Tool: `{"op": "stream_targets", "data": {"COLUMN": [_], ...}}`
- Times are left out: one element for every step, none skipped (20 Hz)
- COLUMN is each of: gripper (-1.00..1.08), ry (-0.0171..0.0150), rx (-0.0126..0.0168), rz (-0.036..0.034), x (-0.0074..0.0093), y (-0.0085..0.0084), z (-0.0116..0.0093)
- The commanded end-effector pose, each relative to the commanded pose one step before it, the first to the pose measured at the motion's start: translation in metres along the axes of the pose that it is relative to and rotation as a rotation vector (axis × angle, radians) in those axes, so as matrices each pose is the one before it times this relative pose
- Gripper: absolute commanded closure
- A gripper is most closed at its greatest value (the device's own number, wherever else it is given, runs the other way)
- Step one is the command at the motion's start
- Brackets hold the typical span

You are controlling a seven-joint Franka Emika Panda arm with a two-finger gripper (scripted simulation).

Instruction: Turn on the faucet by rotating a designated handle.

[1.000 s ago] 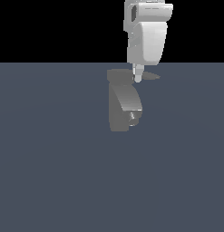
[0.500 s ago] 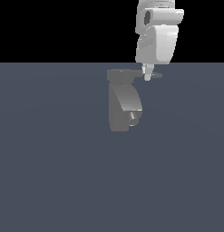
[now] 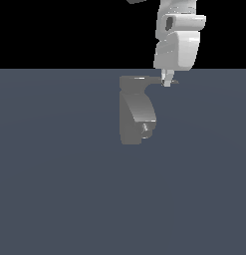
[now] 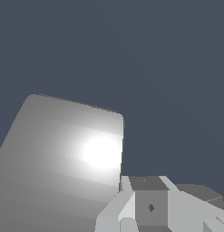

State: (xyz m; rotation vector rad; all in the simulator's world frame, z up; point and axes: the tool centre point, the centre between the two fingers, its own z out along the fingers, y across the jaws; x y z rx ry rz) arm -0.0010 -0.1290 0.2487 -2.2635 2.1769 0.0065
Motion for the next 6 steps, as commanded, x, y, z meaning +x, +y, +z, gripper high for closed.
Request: {"op": "stream_targets", "data": {"gripper": [1.08,1.08,1.08,1.08,1.08,1.08], "ry": [0.00371,0.00003,0.00002,0.00002,0.00001,0.0], "rx": [0.00201,0.00001,0.00001,0.00001,0.00001,0.0], "rz": [0.02302,0.00098,0.00069,0.00098,0.00069,0.0], "x": [0.02102,0.00319,0.00301,0.00315,0.00296,0.0], "y": [-0.00335,-0.00217,-0.0022,-0.00214,-0.00217,0.0], "z": [0.00004,-0.00002,-0.00002,-0.00002,-0.00002,0.0]}}
